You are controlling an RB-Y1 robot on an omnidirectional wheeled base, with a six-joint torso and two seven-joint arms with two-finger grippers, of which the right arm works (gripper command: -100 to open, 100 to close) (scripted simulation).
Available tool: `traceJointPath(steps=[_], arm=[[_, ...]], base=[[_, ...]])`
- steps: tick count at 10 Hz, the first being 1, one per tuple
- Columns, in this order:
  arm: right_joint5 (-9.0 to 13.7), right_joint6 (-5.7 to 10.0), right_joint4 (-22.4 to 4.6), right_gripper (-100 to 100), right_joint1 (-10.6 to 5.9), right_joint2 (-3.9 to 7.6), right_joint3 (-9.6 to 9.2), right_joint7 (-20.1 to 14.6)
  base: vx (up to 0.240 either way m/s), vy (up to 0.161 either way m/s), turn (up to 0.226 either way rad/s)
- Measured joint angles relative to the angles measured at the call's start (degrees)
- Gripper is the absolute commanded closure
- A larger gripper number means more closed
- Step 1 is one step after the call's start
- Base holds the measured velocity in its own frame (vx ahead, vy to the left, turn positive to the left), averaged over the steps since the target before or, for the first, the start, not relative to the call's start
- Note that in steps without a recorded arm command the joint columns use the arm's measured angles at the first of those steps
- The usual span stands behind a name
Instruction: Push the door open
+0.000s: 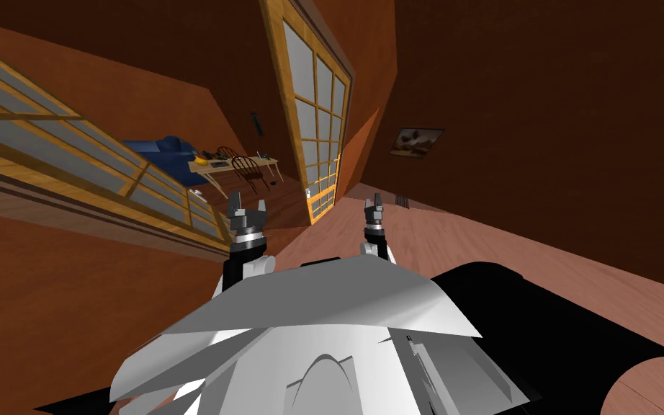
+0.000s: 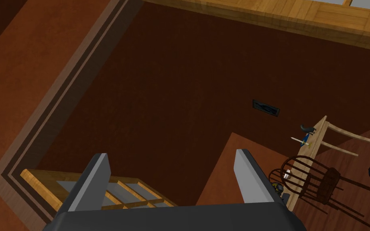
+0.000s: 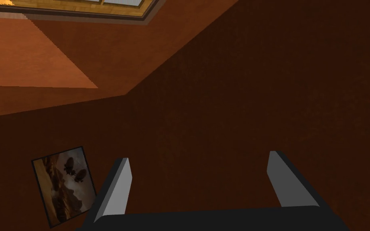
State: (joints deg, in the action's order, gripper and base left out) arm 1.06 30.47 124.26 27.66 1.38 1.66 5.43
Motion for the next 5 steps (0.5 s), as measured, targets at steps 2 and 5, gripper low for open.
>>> traceJointPath(steps=[2, 5], arm=[[0.29, 0.18, -1.58, -100, -0.45, 0.36, 0.05, 2.21], [0.86, 1.06, -5.16, -100, -1.32, 1.02, 0.25, 6.11]], base=[[0.062, -0.014, 0.183], [0.07, -0.033, 0.185]])
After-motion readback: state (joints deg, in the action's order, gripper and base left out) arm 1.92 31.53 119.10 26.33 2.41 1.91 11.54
